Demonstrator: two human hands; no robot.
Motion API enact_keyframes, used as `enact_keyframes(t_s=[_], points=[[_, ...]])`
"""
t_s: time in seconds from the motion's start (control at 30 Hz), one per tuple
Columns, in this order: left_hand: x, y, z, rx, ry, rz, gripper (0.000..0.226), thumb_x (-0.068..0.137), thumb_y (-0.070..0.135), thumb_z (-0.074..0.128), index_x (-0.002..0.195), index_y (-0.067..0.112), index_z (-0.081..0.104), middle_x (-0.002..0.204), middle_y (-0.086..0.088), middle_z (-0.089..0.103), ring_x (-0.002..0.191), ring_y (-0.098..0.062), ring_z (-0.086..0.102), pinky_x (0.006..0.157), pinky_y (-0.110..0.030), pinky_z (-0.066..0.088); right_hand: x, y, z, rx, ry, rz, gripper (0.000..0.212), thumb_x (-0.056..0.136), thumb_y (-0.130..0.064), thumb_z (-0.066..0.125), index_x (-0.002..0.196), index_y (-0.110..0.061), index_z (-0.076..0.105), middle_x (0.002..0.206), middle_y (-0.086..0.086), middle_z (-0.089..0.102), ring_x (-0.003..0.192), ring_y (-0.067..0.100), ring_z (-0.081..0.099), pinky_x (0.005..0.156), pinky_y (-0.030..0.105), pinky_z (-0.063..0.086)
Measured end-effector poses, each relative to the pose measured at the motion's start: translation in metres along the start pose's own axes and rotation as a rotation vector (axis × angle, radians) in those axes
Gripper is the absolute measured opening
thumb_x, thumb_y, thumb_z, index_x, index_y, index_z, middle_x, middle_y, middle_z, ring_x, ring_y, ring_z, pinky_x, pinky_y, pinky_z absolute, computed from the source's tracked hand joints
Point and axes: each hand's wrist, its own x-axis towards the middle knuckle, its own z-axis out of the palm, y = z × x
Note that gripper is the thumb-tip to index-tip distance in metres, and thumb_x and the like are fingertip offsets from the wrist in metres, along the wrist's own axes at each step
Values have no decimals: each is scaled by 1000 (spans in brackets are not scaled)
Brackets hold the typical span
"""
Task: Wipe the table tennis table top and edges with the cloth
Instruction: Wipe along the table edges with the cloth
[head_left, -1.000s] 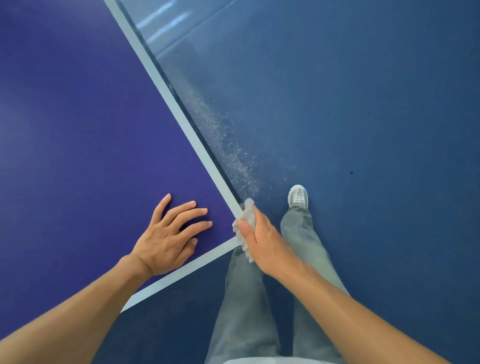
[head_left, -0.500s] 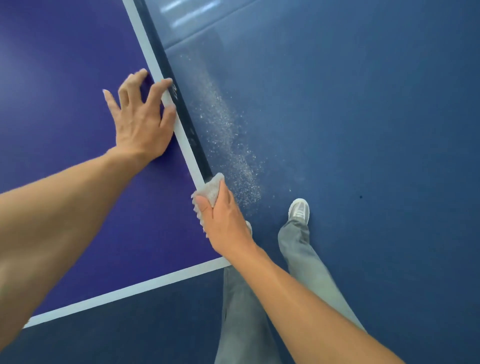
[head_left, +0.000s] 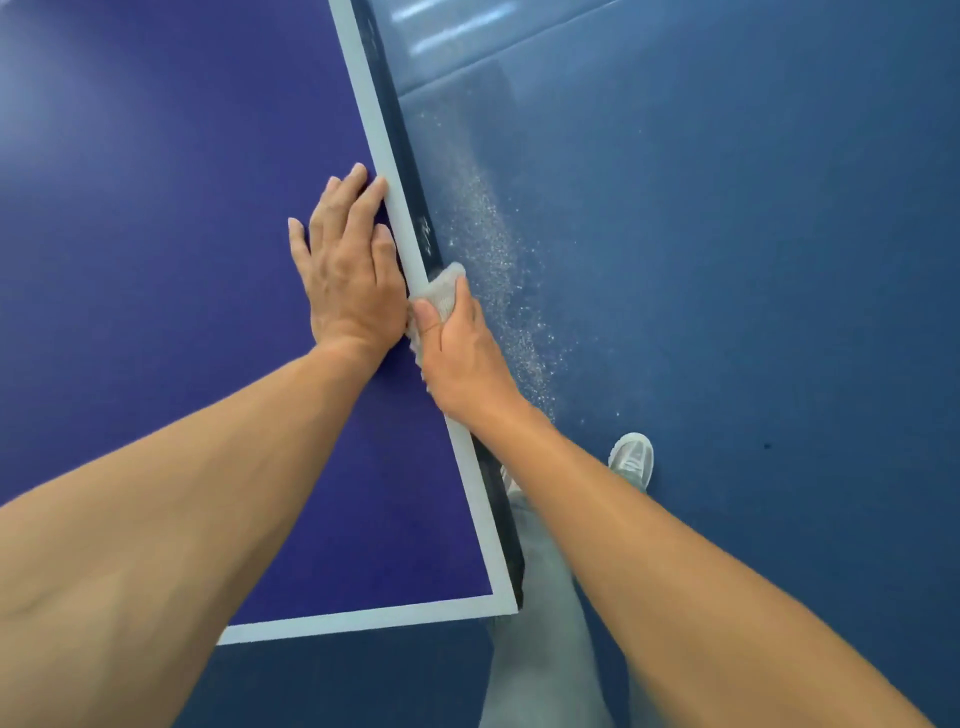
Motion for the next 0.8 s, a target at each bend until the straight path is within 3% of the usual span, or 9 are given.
enact_keyframes(t_s=[0.13, 0.33, 0.43, 0.53, 0.57, 0.63, 0.67, 0.73, 0.8], points=[[-1, -2, 0, 7, 6, 19, 51, 103, 24, 29, 148, 23, 54, 161, 7, 42, 153, -14, 29, 127, -55, 7, 31, -18, -5, -20, -14, -30, 78, 109, -53, 34, 167, -12, 2, 170, 14, 23, 147, 34, 41, 118, 51, 39], [2, 4, -4, 46, -40, 12, 50, 104, 25, 28, 149, 24, 49, 161, 7, 39, 154, -15, 26, 127, -57, 5, -29, 31, -3, -29, -101, 56, 74, 108, -56, 34, 167, -28, -1, 160, 16, 40, 128, 30, 55, 111, 59, 45], [1, 5, -8, 56, -76, 8, 49, 105, 25, 29, 150, 25, 47, 162, 8, 36, 155, -16, 24, 127, -57, 4, -49, 36, -3, -38, -119, 121, 73, 108, -56, 34, 167, -33, -4, 159, 11, 42, 137, 34, 51, 107, 58, 49], [3, 5, -8, 78, -87, 8, 49, 104, 23, 31, 151, 25, 46, 163, 6, 36, 155, -17, 25, 127, -58, 4, -19, 9, -11, -88, -130, 103, 72, 107, -58, 32, 166, -33, -2, 151, 11, 50, 116, 27, 64, 98, 53, 56], [4, 5, -7, 82, -83, 5, 49, 104, 23, 31, 150, 24, 46, 162, 6, 37, 154, -18, 26, 127, -58, 5, 0, -5, -14, -86, -142, 82, 71, 108, -56, 32, 166, -29, 0, 154, 13, 48, 116, 25, 64, 104, 51, 53], [4, 5, -6, 84, -70, 4, 49, 103, 24, 31, 150, 24, 46, 162, 5, 38, 154, -19, 27, 127, -58, 6, 46, -37, -23, -67, -160, 48, 71, 110, -52, 32, 167, -21, 4, 168, 12, 31, 142, 22, 45, 122, 38, 33], [4, 5, -5, 85, -67, 7, 49, 104, 24, 32, 150, 24, 45, 162, 5, 38, 154, -19, 28, 126, -59, 6, 71, -55, -28, -59, -155, 32, 71, 111, -51, 33, 167, -17, 7, 170, 10, 27, 148, 21, 37, 121, 31, 26], [5, 4, -4, 93, -67, 13, 51, 104, 24, 33, 154, 22, 41, 162, 6, 37, 153, -19, 27, 126, -59, 7, 115, -91, -36, -29, -141, 18, 58, 112, -47, 36, 158, -11, 30, 156, 13, 46, 133, 20, 49, 112, 28, 35], [5, 2, -3, 108, -71, 15, 53, 103, 23, 35, 156, 21, 38, 163, 6, 36, 153, -18, 27, 126, -60, 8, 148, -117, -37, 6, -114, 1, 40, 112, -41, 38, 136, -11, 49, 125, 9, 64, 106, 18, 62, 97, 29, 52]])
